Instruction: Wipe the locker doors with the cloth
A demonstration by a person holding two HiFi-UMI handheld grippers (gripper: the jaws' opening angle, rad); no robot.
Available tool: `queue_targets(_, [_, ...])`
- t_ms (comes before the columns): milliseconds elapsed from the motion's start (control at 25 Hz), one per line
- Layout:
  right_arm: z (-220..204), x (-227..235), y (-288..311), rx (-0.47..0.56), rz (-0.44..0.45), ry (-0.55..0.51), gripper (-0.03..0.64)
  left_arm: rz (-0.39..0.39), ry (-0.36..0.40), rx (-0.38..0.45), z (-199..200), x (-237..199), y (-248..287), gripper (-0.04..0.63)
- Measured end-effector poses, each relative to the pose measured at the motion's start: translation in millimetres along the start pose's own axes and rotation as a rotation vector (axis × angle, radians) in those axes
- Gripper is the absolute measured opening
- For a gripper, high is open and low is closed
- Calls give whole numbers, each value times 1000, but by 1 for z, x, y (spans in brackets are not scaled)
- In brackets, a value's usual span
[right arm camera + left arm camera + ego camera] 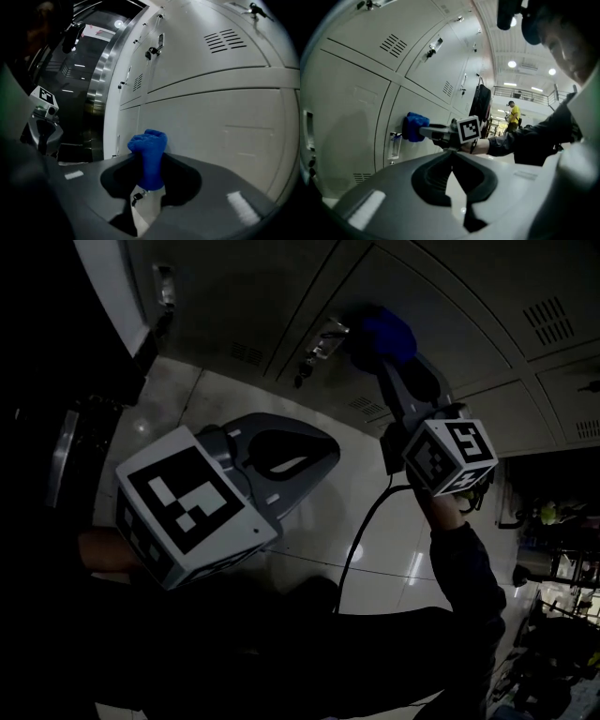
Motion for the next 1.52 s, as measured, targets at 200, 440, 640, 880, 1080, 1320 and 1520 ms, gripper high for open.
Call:
queue_targets(200, [-4, -21, 37, -16, 37, 36, 115, 19, -47, 9, -5, -6, -28, -3])
queue_targets(440, [-14, -28, 61, -49, 30, 78, 115, 52, -113, 8, -13, -16, -48, -3])
queue_targets(640, [-6, -21, 61, -42, 20, 88, 117, 48, -106, 17, -8, -20, -46, -3])
queue_targets(880, [-17, -3, 29, -56, -25, 86, 117, 18, -80, -2, -14, -9, -27, -3])
queue_targets(1080, [-24, 23, -3, -42, -69, 71, 117, -18, -47, -42, -16, 2, -1, -3])
queue_targets(1320, [-36, 57, -35, -44, -98, 93, 117, -19, -4, -72, -15, 10, 31, -3])
queue_targets(1520, [-40, 77, -59, -23, -124, 103, 117, -20, 3, -101, -15, 21, 48, -3])
Point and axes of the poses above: the fingertips, and each gripper's own axes: y forward along the fingers, x to its right, z out of its top, the point moved 10 cm from there along -y, backward along the fingers, and after that the axes turned 8 degrees about y, right-handed, at the moved point
